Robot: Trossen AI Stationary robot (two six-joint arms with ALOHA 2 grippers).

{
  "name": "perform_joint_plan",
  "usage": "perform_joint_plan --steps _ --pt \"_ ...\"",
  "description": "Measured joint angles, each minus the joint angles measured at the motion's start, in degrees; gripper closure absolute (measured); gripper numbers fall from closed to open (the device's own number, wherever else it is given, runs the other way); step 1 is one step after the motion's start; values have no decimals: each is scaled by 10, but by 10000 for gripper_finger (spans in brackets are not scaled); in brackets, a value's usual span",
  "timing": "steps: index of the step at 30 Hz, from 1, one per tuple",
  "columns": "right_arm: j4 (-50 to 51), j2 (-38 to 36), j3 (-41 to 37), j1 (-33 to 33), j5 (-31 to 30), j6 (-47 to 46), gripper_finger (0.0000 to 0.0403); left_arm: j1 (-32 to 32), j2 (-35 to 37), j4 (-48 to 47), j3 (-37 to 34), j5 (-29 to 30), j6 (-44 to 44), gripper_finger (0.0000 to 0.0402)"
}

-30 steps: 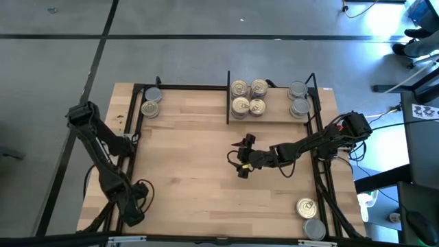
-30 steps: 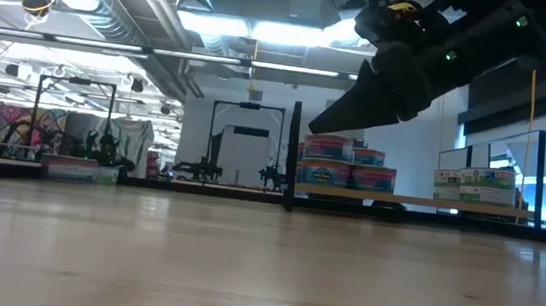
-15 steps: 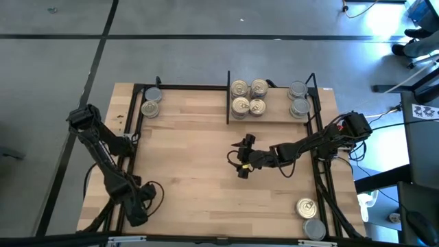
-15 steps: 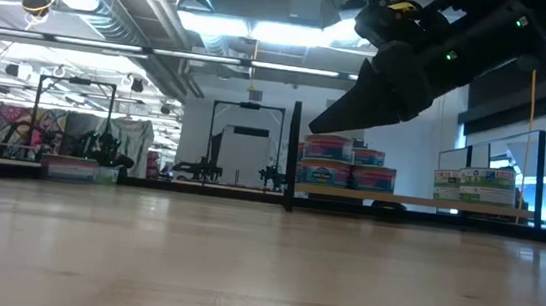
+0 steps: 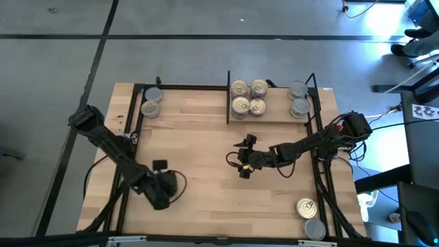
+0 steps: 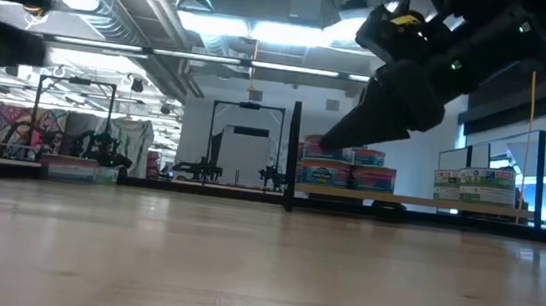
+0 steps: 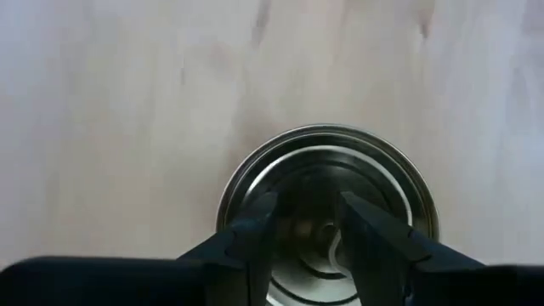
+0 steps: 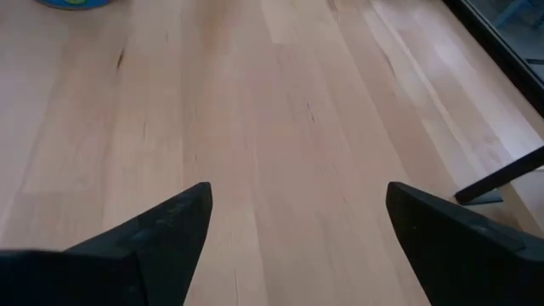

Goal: Stack canned seafood by type on shelf
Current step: Stack the blue tuna can on top of the blue tuna can

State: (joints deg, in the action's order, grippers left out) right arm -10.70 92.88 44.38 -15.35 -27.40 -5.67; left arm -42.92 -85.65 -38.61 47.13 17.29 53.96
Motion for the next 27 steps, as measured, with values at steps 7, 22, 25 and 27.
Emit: perform_joint_plan --steps 7,22,25,27 --pt "18 0 0 0 6 0 52 93 -57 124 3 35 -172 275" --pt "46 0 0 0 15 0 52 253 -139 493 -1 15 -437 272" --pt "49 0 0 0 15 0 52 269 -125 470 13 11 -443 253" --pt "49 0 0 0 15 0 52 275 -110 434 30 2 -442 229"
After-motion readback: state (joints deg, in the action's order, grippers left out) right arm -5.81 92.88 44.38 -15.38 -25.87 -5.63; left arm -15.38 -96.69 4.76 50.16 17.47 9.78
